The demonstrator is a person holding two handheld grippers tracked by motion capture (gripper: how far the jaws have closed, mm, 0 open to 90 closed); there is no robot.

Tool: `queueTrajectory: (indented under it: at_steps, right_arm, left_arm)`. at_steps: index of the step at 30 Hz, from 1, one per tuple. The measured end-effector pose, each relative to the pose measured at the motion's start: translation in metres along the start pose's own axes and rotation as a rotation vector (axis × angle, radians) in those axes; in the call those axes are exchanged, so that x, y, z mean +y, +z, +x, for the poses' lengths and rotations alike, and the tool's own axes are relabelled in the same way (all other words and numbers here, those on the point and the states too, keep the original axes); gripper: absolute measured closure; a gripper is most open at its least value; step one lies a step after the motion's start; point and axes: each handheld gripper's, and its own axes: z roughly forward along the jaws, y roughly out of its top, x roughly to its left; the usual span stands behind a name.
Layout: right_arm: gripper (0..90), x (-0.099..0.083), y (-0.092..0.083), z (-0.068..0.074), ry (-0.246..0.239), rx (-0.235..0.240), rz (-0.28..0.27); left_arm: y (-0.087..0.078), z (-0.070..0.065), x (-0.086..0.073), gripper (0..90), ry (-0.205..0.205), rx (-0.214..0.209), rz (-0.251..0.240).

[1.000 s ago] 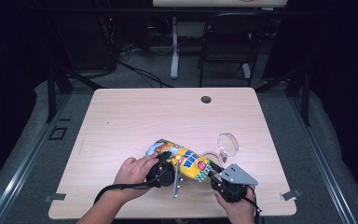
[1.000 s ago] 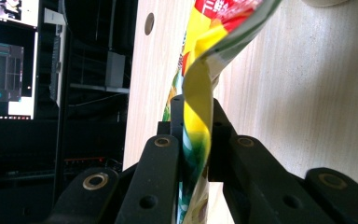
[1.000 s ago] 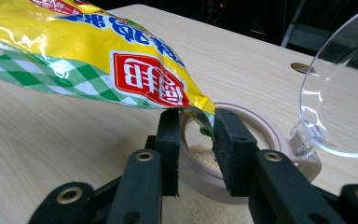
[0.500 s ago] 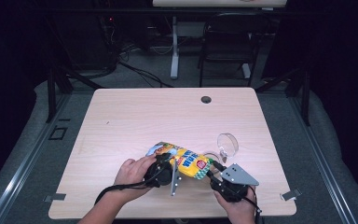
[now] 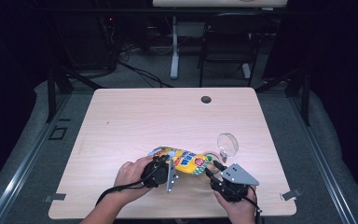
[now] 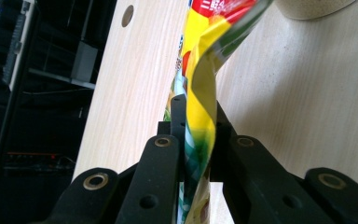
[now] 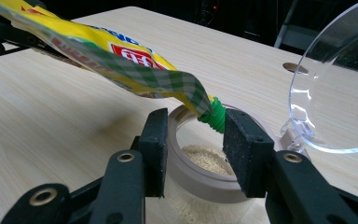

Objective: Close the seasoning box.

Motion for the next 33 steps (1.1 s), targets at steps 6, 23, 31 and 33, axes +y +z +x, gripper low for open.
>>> queueTrajectory:
  at_steps: [6, 23, 31, 33]
  right_arm:
    - [60.5, 0.000, 0.000, 0.000, 0.002, 0.000, 0.000]
    - [60.5, 0.000, 0.000, -0.001, 0.003, 0.000, 0.001]
    - [60.5, -0.001, 0.001, 0.000, 0.006, -0.001, -0.002]
    - [60.5, -0.001, 0.000, 0.000, 0.005, -0.001, -0.001]
  left_arm:
    - [0.002, 0.000, -0.003, 85.9, -0.042, -0.025, -0.011]
    - [0.009, 0.001, -0.011, 86.0, -0.132, -0.094, -0.047]
    - [0.012, 0.001, -0.014, 86.0, -0.168, -0.126, -0.060]
    - [0.013, 0.001, -0.015, 86.1, -0.175, -0.131, -0.067]
